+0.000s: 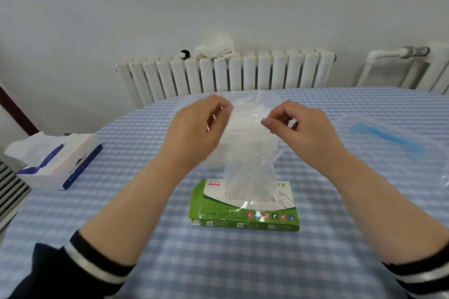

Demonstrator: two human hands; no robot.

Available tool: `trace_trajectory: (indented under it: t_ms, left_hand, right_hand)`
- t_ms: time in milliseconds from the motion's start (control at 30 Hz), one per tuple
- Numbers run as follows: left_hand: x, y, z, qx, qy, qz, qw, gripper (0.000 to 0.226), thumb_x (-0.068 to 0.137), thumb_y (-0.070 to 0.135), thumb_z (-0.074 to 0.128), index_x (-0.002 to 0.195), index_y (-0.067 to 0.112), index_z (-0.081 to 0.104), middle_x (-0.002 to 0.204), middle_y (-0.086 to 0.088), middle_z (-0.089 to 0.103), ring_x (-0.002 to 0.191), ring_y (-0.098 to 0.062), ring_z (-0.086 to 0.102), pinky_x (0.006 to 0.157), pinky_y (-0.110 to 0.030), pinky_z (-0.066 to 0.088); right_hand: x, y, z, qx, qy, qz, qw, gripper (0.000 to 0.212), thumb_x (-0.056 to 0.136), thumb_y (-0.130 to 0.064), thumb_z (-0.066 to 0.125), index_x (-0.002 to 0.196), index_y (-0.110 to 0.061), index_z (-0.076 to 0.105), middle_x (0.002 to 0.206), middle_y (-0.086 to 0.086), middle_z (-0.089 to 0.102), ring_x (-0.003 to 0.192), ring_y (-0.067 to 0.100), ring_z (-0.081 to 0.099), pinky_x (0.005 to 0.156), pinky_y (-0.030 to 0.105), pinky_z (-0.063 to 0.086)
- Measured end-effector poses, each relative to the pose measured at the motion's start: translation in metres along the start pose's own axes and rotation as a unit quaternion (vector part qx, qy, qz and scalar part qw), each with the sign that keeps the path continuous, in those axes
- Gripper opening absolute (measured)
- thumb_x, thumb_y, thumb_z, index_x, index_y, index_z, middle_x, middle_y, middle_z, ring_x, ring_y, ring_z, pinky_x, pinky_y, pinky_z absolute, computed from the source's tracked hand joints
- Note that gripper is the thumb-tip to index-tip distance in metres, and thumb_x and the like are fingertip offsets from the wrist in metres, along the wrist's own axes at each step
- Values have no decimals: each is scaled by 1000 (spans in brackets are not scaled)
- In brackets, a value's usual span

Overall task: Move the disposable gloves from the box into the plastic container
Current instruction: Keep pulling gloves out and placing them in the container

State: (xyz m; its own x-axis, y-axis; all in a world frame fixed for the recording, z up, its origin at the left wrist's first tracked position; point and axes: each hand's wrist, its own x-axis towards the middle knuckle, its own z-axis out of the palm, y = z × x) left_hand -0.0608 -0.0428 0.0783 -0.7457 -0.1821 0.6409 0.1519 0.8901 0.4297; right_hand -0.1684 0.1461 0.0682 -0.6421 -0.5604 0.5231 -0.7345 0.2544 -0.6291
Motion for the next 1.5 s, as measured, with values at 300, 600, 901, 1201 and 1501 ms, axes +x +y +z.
trace_trajectory:
  t_ms: [300, 600, 901, 1201, 1501]
  left_hand:
    - [-78, -5, 51, -105, -239, -153, 953, 99, 66, 47, 84, 144, 41, 23, 131, 30, 37, 128, 0, 40, 103, -21, 35]
    - [-82, -7, 54, -70, -267, -180, 944, 97, 69, 49, 82, 137, 51, 13, 122, 14, 52, 109, -14, 59, 92, -30, 49]
    - [-78, -6, 53, -73, -286, -174, 940, 92, 70, 52, 81, 131, 52, 12, 130, 10, 57, 112, -16, 60, 94, -39, 51]
    - [-75, -2, 47, -79, -316, -180, 928, 99, 68, 51, 82, 139, 47, 13, 128, 27, 45, 109, -4, 50, 90, -27, 44]
    - [-35, 12, 30, -405, -143, -235, 872, 71, 56, 80, 65, 111, 35, 68, 115, 11, 71, 114, -4, 63, 103, -30, 45]
  right_hand:
    - [-10, 8, 5, -76, -309, 249, 915, 67, 79, -75, 31, 95, -19, 64, 87, -6, 71, 70, 12, 68, 60, 26, 52]
    - [-8, 11, 12, 100, -199, 144, 964, 13, 93, -19, 62, 81, -18, 66, 65, -8, 67, 59, 3, 58, 53, 19, 47]
    - [-14, -8, 12, 151, -128, 54, 979, 20, 101, -12, 46, 83, -14, 52, 74, -12, 67, 66, 11, 65, 50, 24, 50]
    - [-4, -27, -33, 336, 126, 58, 932, 23, 106, -17, 34, 87, -14, 47, 70, 2, 72, 61, 20, 69, 50, 25, 52]
    - [-5, -24, -33, 261, 127, 49, 956, 20, 105, -20, 37, 89, -16, 47, 78, 9, 73, 72, 23, 72, 58, 28, 55]
